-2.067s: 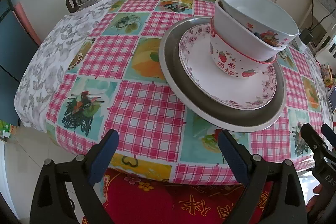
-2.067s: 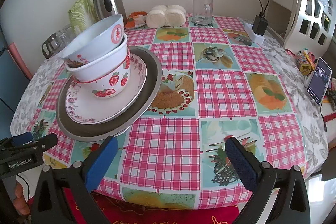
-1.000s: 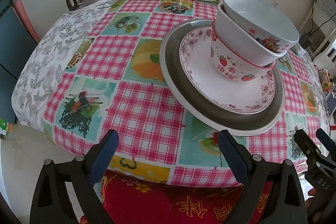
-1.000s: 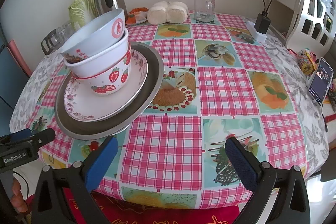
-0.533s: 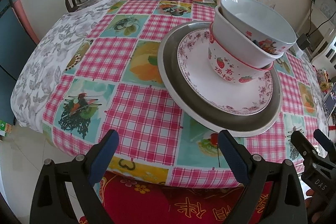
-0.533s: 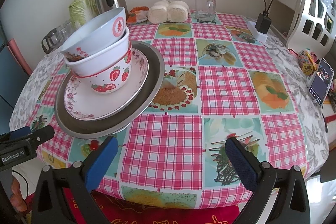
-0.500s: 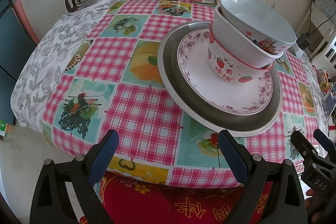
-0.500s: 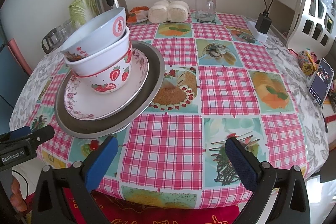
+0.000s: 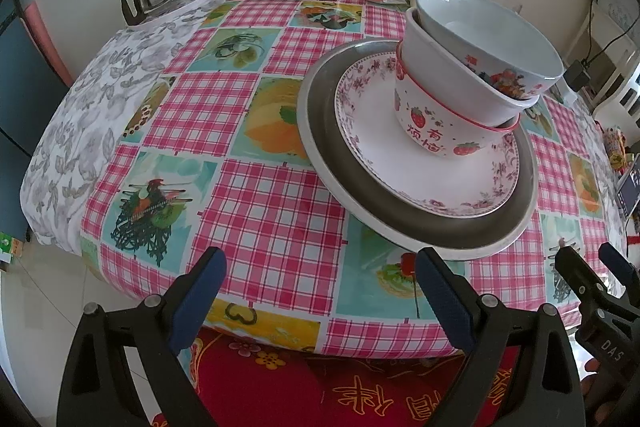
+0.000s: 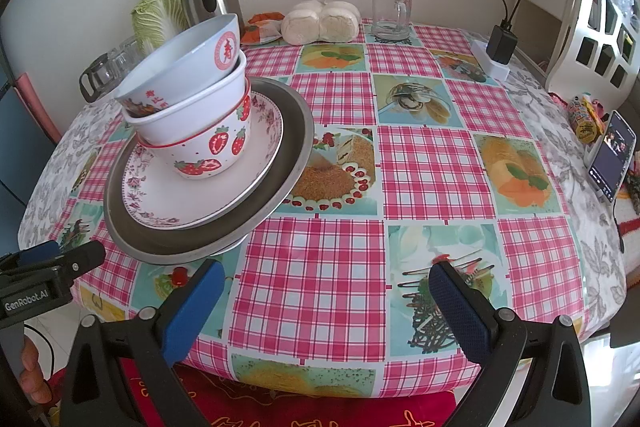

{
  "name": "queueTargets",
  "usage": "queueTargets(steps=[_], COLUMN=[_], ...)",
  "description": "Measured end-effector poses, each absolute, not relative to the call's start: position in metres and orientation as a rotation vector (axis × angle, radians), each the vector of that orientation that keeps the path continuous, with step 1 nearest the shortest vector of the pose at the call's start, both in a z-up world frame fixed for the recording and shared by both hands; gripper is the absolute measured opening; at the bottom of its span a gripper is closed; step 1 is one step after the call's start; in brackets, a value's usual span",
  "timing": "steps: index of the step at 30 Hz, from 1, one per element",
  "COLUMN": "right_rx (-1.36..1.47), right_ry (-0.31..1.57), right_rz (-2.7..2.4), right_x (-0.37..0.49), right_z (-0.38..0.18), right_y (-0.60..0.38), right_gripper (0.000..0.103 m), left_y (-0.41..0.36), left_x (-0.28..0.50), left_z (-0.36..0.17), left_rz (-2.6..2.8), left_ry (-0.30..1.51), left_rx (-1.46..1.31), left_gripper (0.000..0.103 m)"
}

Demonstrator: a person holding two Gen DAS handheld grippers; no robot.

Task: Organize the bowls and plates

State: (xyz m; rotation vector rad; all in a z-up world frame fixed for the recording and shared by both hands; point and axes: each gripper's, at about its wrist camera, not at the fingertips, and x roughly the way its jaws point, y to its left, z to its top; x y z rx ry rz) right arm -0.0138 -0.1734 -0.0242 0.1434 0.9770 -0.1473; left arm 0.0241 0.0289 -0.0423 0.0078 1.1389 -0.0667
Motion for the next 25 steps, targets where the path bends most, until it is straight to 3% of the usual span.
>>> queueTargets(steps=[25], right_rx=[0.145], right_ry=[0.979], right_rz=[-0.147], right_x=[-0.0136], right_z=[-0.0248], right_y=[-0.1745], right_gripper=[0.103], left_y=[0.0271], left_x=[0.0216], left_z=[-0.0376], left_rz=[-0.080], left_ry=[1.111], left_rx=[0.032], left_gripper=[0.095])
